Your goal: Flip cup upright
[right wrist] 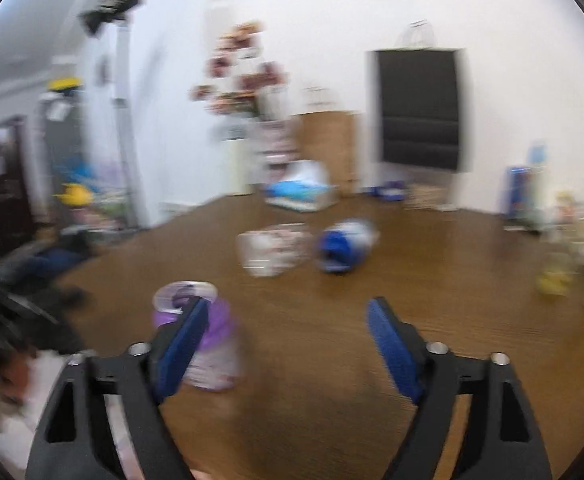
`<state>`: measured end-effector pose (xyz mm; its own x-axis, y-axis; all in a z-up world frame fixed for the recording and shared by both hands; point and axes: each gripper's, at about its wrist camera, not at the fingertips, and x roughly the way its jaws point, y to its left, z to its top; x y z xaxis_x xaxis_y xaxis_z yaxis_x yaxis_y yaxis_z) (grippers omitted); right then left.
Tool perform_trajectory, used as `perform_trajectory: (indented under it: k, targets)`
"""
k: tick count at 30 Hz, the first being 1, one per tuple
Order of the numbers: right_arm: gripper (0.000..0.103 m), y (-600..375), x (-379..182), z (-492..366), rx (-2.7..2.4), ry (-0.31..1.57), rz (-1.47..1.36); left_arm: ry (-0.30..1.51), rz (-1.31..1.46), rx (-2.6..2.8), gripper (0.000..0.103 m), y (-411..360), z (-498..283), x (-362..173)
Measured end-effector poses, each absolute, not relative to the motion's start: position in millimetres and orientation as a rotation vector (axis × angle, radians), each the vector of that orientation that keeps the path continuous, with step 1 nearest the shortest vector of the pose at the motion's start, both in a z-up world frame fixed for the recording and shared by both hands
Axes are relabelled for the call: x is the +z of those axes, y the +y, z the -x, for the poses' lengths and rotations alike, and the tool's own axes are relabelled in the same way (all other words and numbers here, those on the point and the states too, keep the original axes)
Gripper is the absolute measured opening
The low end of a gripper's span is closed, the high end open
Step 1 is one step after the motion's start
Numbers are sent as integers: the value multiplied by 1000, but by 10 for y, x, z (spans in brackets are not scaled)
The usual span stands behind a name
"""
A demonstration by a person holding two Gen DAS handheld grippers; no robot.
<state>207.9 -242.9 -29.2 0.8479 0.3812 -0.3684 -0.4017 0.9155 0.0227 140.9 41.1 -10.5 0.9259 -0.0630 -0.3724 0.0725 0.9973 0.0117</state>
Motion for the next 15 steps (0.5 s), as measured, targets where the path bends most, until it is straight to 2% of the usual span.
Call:
perform_trajectory:
  k: [5,15]
  targets:
    - [87,-2678,-289,-2012,320,409,-55,359,16,-1,103,627,-1436,24]
    - [87,-2646,-315,-1931,312,406,-38,329,38,25,103,629,-1354,124]
